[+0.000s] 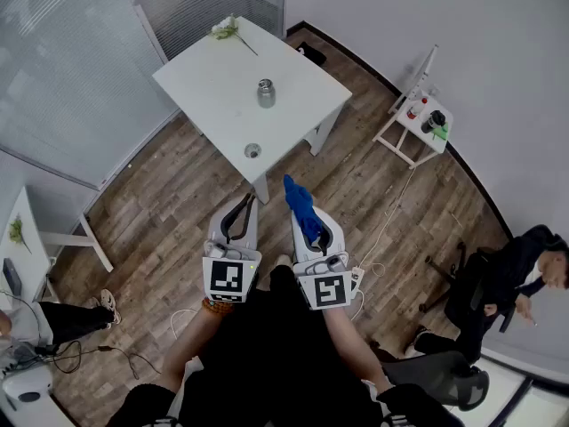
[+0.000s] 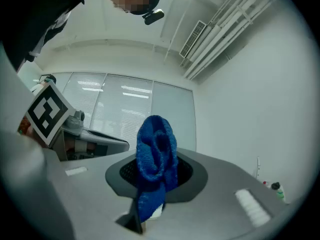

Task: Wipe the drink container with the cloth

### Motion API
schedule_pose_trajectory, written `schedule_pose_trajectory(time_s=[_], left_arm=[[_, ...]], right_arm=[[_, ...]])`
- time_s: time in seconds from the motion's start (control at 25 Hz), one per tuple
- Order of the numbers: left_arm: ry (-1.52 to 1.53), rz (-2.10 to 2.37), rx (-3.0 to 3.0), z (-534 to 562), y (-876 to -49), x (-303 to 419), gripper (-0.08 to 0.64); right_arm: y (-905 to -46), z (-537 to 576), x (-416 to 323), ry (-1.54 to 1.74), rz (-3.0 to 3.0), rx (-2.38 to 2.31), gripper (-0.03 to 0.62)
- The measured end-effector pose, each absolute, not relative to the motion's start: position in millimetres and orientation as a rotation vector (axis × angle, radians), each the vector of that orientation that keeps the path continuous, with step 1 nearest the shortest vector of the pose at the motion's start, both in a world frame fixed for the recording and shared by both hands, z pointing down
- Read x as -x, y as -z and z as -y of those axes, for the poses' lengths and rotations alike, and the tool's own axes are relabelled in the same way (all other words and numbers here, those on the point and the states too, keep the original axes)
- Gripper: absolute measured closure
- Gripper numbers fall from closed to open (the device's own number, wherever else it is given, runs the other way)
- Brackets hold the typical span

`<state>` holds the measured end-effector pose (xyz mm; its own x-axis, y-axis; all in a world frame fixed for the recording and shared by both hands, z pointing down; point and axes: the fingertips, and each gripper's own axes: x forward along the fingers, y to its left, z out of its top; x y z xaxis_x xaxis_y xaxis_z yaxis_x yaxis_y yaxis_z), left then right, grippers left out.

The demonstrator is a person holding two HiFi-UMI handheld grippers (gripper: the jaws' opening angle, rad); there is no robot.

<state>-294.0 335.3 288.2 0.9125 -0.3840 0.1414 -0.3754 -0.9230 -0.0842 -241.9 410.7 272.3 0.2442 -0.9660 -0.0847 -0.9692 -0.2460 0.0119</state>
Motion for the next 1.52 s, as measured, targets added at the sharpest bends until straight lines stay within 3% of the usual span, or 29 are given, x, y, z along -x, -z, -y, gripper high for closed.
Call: schedule_pose_trajectory(time_s=[0.68,1.24,1.52], left_arm=[[0.317,-0.608,3.045,-273.5,-333.4,252.6,0.46],[0.277,-0.376,3.032,-116.7,-351.2,157.0,0.46],[0.326,-0.411,3.032,-70.9,-369.0,131.4,0.459]], right_arm=[[-323.2,-354.3,182.7,0.116,-2.059,2.386,0.492],[-316.3,-208.3,59.2,0.162,-1.916,2.567,0.489],[-357.8,-159.2,7.8,0.384,-1.896,2.561,0.489]])
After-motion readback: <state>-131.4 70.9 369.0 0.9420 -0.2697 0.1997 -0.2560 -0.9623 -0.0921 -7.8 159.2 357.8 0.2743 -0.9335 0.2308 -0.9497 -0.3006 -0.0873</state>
